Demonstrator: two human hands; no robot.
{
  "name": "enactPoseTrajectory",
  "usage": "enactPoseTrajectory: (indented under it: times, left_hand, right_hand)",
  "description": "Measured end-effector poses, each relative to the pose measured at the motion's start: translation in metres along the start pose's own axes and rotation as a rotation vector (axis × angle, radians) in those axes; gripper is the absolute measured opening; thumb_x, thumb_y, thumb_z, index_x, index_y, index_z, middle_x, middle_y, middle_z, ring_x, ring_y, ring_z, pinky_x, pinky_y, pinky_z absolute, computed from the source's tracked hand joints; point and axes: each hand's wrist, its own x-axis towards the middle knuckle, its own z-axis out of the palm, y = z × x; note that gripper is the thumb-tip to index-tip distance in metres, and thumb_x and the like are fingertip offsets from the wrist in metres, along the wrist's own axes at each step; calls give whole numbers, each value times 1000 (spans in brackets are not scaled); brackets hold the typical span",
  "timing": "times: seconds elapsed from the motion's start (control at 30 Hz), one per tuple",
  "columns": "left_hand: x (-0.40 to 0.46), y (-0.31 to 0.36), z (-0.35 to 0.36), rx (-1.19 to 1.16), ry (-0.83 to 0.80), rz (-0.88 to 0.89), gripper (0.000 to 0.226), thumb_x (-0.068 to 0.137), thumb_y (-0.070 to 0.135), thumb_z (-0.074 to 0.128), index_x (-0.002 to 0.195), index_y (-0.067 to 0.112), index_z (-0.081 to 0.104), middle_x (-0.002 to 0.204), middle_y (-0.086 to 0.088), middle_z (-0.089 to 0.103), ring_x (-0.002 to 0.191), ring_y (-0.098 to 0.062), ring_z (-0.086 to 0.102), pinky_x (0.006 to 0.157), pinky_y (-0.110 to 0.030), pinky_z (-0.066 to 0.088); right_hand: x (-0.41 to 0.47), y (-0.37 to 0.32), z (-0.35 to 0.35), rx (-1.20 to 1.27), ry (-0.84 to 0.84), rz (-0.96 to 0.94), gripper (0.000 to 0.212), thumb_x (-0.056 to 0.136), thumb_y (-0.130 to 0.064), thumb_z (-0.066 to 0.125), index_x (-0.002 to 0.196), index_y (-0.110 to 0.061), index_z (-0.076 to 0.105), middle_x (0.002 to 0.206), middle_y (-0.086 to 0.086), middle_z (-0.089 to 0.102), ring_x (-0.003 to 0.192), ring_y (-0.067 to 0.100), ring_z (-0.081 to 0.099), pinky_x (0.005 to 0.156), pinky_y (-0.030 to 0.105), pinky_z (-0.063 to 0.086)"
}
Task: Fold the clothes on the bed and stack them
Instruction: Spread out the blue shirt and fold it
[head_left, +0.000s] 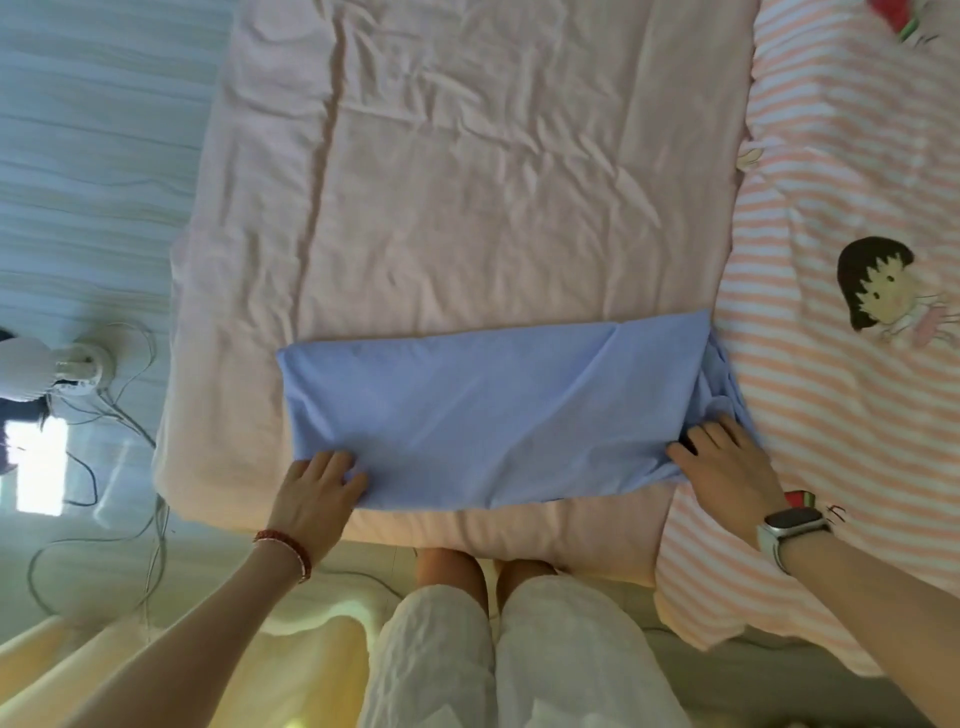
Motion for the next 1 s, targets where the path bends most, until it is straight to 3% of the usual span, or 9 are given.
enactPoseTrajectory:
  times: [0.07,0.17,0.23,0.33,0.57,0.67,0.73,0.8,1.0]
  left_hand:
    - [3,8,4,-13,-264,-69,17,72,16,67,89,17,67,109,-12,61,94,-29,62,68,-34,51]
    - [5,10,13,-140,-584,-197,28,92,36,48,117,27,55,142,2,35,130,-18,35,97,-30,39]
    - [7,9,10,-282,-329,-306,24,91,29,49,111,22,61,131,-1,49,120,-21,46,91,-32,41]
    - [23,1,2,-505,158,-614,29,83,10,62,111,3,62,117,-20,55,106,-39,52,86,-46,43]
    - [71,-52,5,-1177,224,-1190,90,73,52,63,141,5,28,137,-18,41,127,-35,38,108,-45,30]
    - [84,-69,7,-1220,271,-1189,59,81,42,64,121,4,47,103,-10,54,101,-28,51,88,-33,41]
    - [91,-72,9,-1154,309,-1079,24,91,28,55,92,4,54,79,-4,50,82,-23,46,70,-28,35]
    - [95,-70,7,-1121,394,-1014,21,95,23,48,82,6,50,69,-1,48,75,-22,44,63,-27,28]
    - [112,-105,-15,-1029,649,-1073,13,95,17,44,88,6,44,74,-7,45,75,-21,41,58,-25,21]
  right_hand:
    - [-1,-5,3,-1,-42,57,36,36,11,80,66,-2,66,61,14,56,61,37,60,75,55,53]
    - [3,-16,-1,53,-4,162,8,58,-5,66,64,-3,61,64,14,56,66,36,59,75,54,50]
    - [12,-28,-6,135,62,280,24,68,-18,38,67,-5,58,70,12,56,69,33,58,70,45,43]
    - [36,-60,-18,252,198,338,34,72,-20,32,78,-6,62,86,13,60,79,32,60,73,43,41]
    - [112,-126,-24,255,40,170,52,76,-19,67,126,-11,56,135,19,49,126,39,44,99,68,24]
    - [132,-139,-18,246,-67,152,57,87,-28,55,141,-16,39,150,17,28,138,37,24,107,64,11]
    - [139,-143,-11,253,-133,190,57,95,-34,39,147,-23,21,156,12,9,143,33,5,110,60,-3]
    - [140,-144,-7,265,-163,228,56,96,-36,34,148,-26,15,157,9,2,144,31,-2,109,60,-5]
    - [147,-138,-22,276,-67,267,51,85,-25,46,136,-16,47,144,21,36,131,41,37,97,69,25]
